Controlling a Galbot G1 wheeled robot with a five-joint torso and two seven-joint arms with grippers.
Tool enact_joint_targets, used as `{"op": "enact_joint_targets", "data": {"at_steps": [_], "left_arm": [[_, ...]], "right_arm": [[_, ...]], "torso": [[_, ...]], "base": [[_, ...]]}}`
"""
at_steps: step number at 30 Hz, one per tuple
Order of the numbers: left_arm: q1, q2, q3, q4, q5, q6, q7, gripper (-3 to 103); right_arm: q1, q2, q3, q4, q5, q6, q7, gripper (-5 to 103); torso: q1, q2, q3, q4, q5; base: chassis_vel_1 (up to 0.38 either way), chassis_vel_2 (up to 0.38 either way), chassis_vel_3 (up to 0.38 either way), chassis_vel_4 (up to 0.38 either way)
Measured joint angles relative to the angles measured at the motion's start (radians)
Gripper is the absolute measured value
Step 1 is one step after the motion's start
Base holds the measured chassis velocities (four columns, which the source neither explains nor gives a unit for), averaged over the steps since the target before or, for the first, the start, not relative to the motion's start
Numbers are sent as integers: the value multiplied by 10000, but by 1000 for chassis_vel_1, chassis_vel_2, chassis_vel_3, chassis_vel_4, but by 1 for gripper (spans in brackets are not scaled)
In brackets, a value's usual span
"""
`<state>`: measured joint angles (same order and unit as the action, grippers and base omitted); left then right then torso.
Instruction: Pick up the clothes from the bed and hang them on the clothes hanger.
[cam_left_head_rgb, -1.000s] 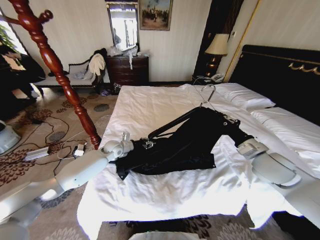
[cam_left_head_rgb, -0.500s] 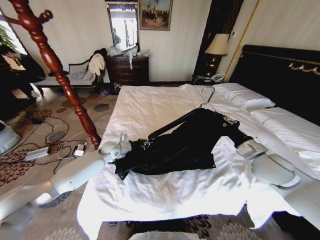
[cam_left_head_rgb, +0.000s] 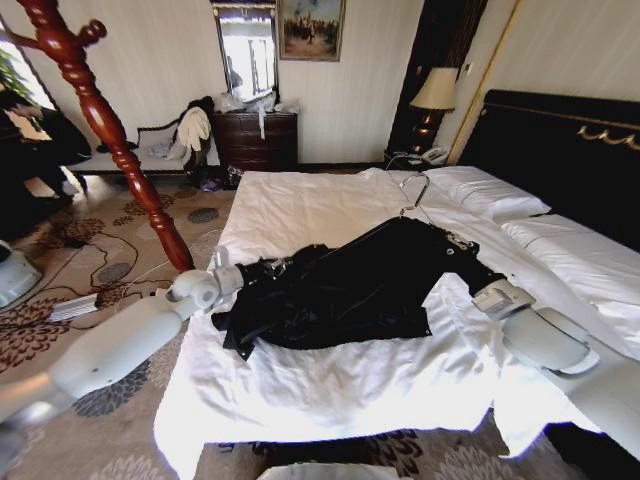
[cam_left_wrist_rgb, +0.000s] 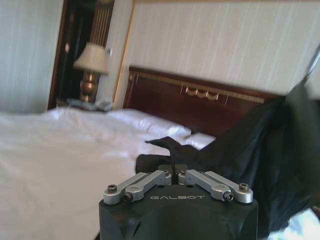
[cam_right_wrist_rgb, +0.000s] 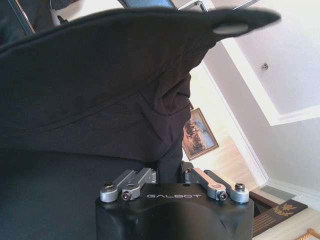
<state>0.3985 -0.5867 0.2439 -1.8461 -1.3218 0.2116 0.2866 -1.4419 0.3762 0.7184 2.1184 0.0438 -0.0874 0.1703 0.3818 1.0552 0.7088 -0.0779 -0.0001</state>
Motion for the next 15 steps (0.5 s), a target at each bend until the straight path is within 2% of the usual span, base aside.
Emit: {"op": "enact_joint_targets", "data": {"at_steps": [1, 5, 6, 11, 15], "left_arm": [[0, 0, 0, 0, 0, 0, 0, 0], [572, 708, -947, -744, -277, 18, -42, 0], [572, 708, -947, -744, -277, 18, -42, 0], [1404, 1545, -1846, -1310, -282, -75, -228, 0], [1566, 1707, -2173, -1625, -465, -134, -434, 0]], "right_arm": [[0, 0, 0, 0, 0, 0, 0, 19], [139, -62, -98, -166, -46, -64, -50, 19], [139, -62, -98, -166, -46, -64, -50, 19], [159, -61, -109, -246, -102, -158, -107, 19], [160, -20, -76, -291, -102, -383, -79, 19]], "torso": [[0, 0, 0, 0, 0], [0, 0, 0, 0, 0], [0, 0, 0, 0, 0], [-1, 0, 0, 3, -1], [0, 0, 0, 2, -1]], "base": [[0, 0, 0, 0], [0, 0, 0, 0], [0, 0, 0, 0], [0, 0, 0, 0], [0, 0, 0, 0]]}}
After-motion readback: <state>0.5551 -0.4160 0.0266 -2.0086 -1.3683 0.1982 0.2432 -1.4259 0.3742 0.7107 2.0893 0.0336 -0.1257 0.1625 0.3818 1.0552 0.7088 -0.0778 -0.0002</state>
